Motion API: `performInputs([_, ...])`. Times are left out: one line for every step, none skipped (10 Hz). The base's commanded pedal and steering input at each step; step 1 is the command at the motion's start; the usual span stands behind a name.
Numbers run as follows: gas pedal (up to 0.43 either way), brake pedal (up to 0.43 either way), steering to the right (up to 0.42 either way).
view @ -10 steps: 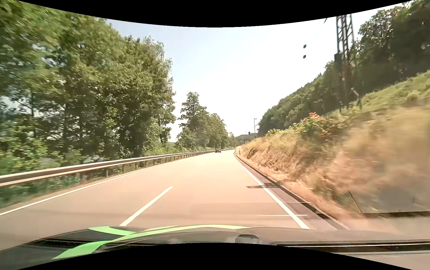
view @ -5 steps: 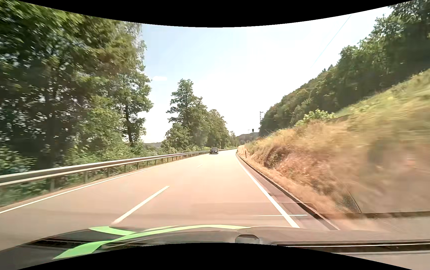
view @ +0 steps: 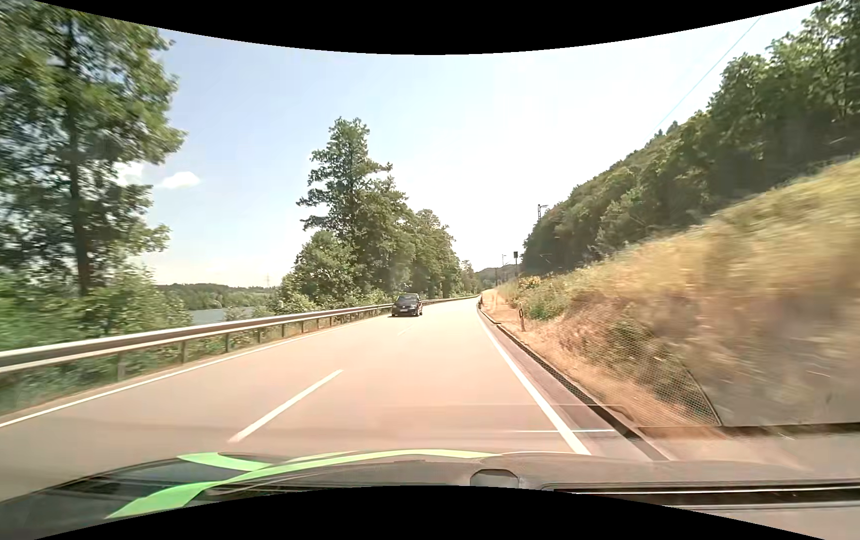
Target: Follow the waypoints while adhering to traffic rules and regulations
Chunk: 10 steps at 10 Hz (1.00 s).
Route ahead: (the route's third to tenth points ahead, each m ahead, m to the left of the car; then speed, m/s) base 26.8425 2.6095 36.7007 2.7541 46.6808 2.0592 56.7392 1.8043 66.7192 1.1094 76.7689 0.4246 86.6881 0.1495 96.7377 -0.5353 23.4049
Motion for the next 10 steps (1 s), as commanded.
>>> performInputs([0.228,0.000,-0.003])
performInputs([0.228,0.000,-0.002])
performInputs([0.228,0.000,-0.001])
performInputs([0.220,0.000,0.000])
performInputs([0.197,0.000,0.000])
performInputs([0.177,0.000,0.000])
performInputs([0.157,0.000,0.000])
performInputs([0.150,0.000,0.000])
performInputs([0.150,0.000,0.001])
performInputs([0.138,0.000,0.001])
